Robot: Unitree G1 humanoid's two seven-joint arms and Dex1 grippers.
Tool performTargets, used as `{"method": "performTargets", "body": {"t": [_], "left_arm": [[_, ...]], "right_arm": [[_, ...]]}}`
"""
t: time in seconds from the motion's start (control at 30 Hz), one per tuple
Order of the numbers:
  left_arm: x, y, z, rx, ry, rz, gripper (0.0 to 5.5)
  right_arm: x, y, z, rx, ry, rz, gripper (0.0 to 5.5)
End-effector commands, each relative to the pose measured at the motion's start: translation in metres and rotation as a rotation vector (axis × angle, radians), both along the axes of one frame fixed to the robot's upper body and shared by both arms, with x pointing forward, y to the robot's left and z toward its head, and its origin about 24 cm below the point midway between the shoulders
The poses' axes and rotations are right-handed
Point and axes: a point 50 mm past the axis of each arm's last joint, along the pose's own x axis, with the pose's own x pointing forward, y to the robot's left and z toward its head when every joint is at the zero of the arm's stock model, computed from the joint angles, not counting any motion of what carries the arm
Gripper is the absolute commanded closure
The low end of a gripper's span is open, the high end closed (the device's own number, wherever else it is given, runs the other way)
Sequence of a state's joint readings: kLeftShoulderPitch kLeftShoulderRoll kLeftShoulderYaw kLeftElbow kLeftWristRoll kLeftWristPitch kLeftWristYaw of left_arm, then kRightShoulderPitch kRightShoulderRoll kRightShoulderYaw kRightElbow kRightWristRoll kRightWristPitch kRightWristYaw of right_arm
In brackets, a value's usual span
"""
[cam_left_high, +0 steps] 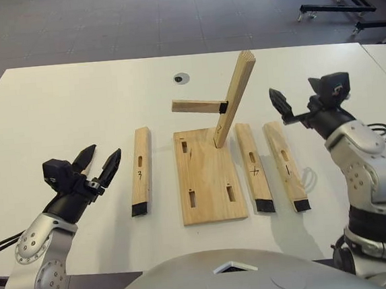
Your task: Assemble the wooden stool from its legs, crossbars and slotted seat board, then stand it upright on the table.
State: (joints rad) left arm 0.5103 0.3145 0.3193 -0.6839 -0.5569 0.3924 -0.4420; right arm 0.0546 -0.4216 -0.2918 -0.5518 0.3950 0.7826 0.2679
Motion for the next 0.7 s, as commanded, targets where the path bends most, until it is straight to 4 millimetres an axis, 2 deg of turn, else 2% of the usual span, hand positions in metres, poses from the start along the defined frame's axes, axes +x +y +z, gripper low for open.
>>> {"method": "performTargets", "body": {"t": [0.03,0.2,0.37,0.57,0.7], "left_arm": [[-0.006,-0.009,0.000,0.062,-0.017,0.077,1.90],[0.000,0.000,-0.005,0.144,-0.030,0.239,1.90],[0.000,-0.004,-0.006,0.145,-0.023,0.194,1.90],[0.005,-0.003,-0.007,0.153,-0.017,0.160,1.90],[0.008,-0.006,-0.006,0.140,-0.026,0.154,1.90]], "right_arm": [[-0.029,-0.005,-0.011,-0.028,0.147,0.033,0.12],[-0.058,-0.009,-0.019,-0.044,0.300,0.032,0.12],[-0.086,-0.008,-0.033,-0.113,0.441,0.018,0.12],[-0.102,-0.006,-0.057,-0.131,0.607,0.010,0.12],[-0.109,-0.010,-0.070,-0.170,0.704,0.031,0.71]]}}
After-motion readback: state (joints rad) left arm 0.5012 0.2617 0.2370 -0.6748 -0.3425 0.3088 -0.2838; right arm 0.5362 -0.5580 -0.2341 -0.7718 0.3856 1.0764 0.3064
